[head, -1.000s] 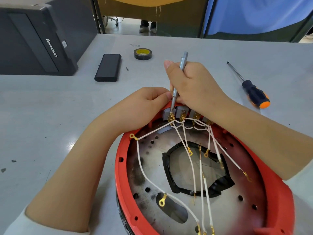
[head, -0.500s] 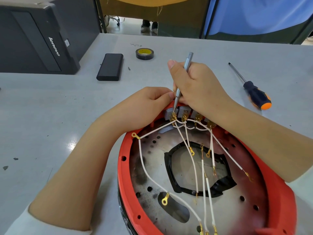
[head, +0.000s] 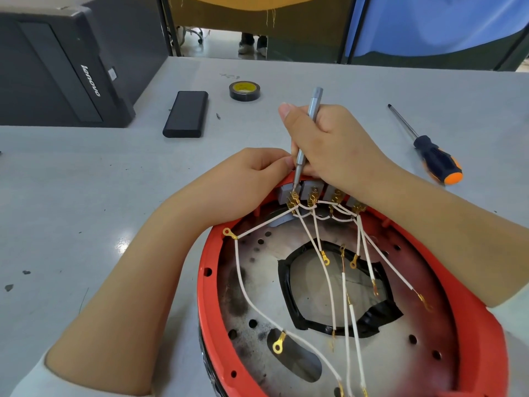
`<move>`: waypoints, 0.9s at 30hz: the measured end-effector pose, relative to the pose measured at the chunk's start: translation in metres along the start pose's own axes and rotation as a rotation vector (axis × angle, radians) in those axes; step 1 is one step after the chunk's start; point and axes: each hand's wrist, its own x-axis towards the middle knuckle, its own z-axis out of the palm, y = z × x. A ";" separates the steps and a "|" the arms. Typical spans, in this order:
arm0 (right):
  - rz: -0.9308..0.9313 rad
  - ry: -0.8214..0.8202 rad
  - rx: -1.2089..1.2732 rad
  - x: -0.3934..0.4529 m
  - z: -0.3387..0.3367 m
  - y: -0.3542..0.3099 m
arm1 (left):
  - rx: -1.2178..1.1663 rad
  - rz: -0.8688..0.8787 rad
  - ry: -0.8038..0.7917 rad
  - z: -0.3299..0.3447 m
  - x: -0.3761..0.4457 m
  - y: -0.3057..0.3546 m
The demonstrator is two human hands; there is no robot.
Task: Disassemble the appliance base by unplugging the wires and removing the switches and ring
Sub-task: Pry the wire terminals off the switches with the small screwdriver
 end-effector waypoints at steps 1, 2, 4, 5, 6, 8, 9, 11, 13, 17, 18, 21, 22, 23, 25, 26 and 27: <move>0.002 0.002 0.014 -0.001 -0.001 0.000 | 0.002 0.002 0.001 0.000 0.000 0.000; 0.004 0.010 0.029 -0.001 -0.001 0.000 | 0.005 0.006 0.005 0.000 0.000 0.000; -0.001 0.040 0.055 -0.001 -0.003 0.000 | 0.004 0.014 0.016 0.000 0.000 -0.001; -0.012 0.053 0.053 -0.001 -0.003 -0.001 | 0.005 0.015 0.017 -0.001 0.000 -0.001; -0.026 0.061 0.038 -0.001 -0.002 -0.001 | 0.007 0.015 0.014 -0.001 0.000 -0.001; -0.057 0.067 -0.008 -0.003 0.000 -0.002 | 0.005 0.016 0.006 -0.001 0.001 -0.001; -0.071 0.068 -0.025 -0.004 0.001 -0.002 | 0.003 0.017 0.004 -0.001 0.000 -0.001; -0.080 0.063 -0.043 -0.004 0.002 -0.003 | 0.001 0.014 -0.002 -0.001 0.000 0.000; -0.050 0.046 -0.062 -0.002 0.002 -0.004 | -0.008 0.017 -0.003 0.000 0.000 -0.001; 0.030 -0.012 -0.099 0.005 0.002 -0.006 | -0.009 0.010 0.017 -0.001 0.001 -0.002; 0.039 -0.019 -0.106 0.006 0.001 -0.006 | -0.008 0.003 0.011 -0.001 0.001 -0.002; 0.056 -0.028 -0.106 0.007 0.002 -0.006 | -0.023 -0.005 -0.008 -0.001 0.001 -0.002; 0.059 -0.027 -0.102 0.007 0.002 -0.005 | -0.025 -0.007 -0.012 -0.001 0.001 -0.002; 0.061 -0.025 -0.095 0.006 0.002 -0.005 | -0.029 -0.009 -0.015 -0.001 0.001 -0.002; 0.047 -0.012 -0.060 0.003 0.001 -0.004 | -0.040 -0.009 -0.018 0.000 0.001 -0.003; 0.029 0.009 -0.036 0.001 0.001 -0.003 | -0.042 -0.007 -0.017 0.000 0.001 -0.003; 0.009 0.038 -0.011 -0.001 -0.001 -0.002 | -0.043 -0.001 -0.013 -0.001 0.001 -0.004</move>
